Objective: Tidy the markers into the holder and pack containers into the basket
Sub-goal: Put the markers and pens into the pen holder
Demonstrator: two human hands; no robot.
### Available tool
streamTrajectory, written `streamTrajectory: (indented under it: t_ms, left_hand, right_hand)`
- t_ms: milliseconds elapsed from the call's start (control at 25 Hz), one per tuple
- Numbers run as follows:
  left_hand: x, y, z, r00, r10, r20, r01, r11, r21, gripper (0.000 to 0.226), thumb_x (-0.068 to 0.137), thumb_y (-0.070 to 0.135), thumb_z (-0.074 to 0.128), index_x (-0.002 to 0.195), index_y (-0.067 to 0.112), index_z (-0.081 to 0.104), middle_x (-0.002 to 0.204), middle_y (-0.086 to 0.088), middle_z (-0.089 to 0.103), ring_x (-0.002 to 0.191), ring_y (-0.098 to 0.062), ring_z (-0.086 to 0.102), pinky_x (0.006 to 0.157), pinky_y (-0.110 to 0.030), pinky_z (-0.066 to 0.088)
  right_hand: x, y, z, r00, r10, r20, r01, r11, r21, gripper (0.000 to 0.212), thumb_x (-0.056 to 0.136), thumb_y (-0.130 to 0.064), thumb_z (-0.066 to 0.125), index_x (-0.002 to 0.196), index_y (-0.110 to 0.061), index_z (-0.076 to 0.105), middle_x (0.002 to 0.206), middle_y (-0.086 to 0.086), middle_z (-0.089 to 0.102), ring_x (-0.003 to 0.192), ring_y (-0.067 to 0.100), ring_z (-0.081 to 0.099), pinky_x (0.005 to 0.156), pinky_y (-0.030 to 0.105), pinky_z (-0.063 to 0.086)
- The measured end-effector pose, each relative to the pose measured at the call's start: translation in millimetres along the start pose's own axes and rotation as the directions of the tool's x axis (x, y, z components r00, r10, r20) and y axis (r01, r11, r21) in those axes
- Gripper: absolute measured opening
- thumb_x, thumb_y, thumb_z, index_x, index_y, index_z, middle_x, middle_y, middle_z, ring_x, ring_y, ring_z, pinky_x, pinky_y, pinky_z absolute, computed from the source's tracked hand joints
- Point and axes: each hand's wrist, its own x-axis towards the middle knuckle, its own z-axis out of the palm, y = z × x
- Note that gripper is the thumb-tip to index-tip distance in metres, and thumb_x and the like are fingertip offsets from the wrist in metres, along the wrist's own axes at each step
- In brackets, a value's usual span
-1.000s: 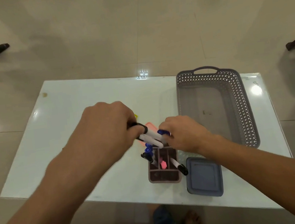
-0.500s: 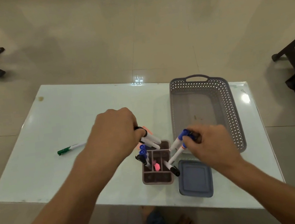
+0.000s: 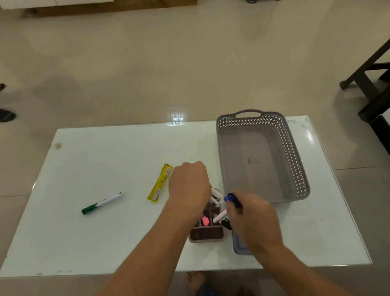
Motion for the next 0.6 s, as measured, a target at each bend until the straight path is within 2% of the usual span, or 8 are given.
streamTrajectory:
  t_ms: [120,240,360,480,600]
  left_hand:
    - [-1,1,-2,1.000,0.023,-0.007,-0.023,0.999,0.046,0.021,0.094,0.022,0.063,0.083,0.015,0.048,0.095,-0.008,0.069,0.086,-0.024,0.064,0.065,-0.029,0.038]
    - [-4,-3,-7,0.999,0.036,-0.023,-0.035,0.998,0.048,0.018,0.094,0.023,0.063,0.083,0.015,0.051,0.092,-0.007,0.069,0.082,-0.023,0.064,0.065,-0.028,0.040]
    - [-6,-9,-14,0.999,0.028,-0.023,-0.027,0.999,0.040,0.019,0.094,0.028,0.063,0.083,0.015,0.054,0.087,-0.005,0.068,0.070,-0.018,0.055,0.065,-0.027,0.040]
    - [-4,-11,-18,0.999,0.032,-0.013,-0.031,0.999,0.023,0.021,0.094,0.029,0.063,0.081,0.015,0.054,0.079,-0.004,0.063,0.067,-0.016,0.052,0.064,-0.027,0.038]
    - [-4,-12,-20,0.999,0.041,-0.003,-0.041,0.999,0.020,0.020,0.094,0.029,0.063,0.081,0.016,0.056,0.076,-0.002,0.059,0.066,-0.015,0.052,0.065,-0.026,0.039]
  right_hand:
    - [-14,-5,12,0.999,0.033,-0.044,-0.032,0.999,0.011,0.009,0.089,-0.024,0.076,0.094,-0.017,0.074,0.076,-0.005,0.072,0.058,0.006,0.058,0.058,0.010,0.041]
    - [-21,-9,20,0.994,0.080,-0.068,-0.080,0.997,0.014,0.016,0.089,-0.027,0.076,0.101,-0.017,0.074,0.081,-0.006,0.074,0.063,0.007,0.065,0.063,0.013,0.048]
    - [-22,-13,23,0.992,0.101,-0.080,-0.096,0.994,0.057,0.018,0.088,-0.027,0.078,0.103,-0.018,0.072,0.080,-0.006,0.074,0.063,0.007,0.066,0.063,0.017,0.054]
    - [-20,-14,21,0.995,0.058,-0.080,-0.057,0.998,0.020,0.018,0.086,-0.025,0.081,0.100,-0.018,0.073,0.079,-0.006,0.074,0.061,0.008,0.067,0.063,0.018,0.055]
    - [-18,-10,20,0.999,0.031,-0.040,-0.032,0.999,-0.040,0.020,0.087,-0.027,0.080,0.104,-0.018,0.075,0.085,-0.005,0.076,0.066,0.010,0.070,0.068,0.020,0.058]
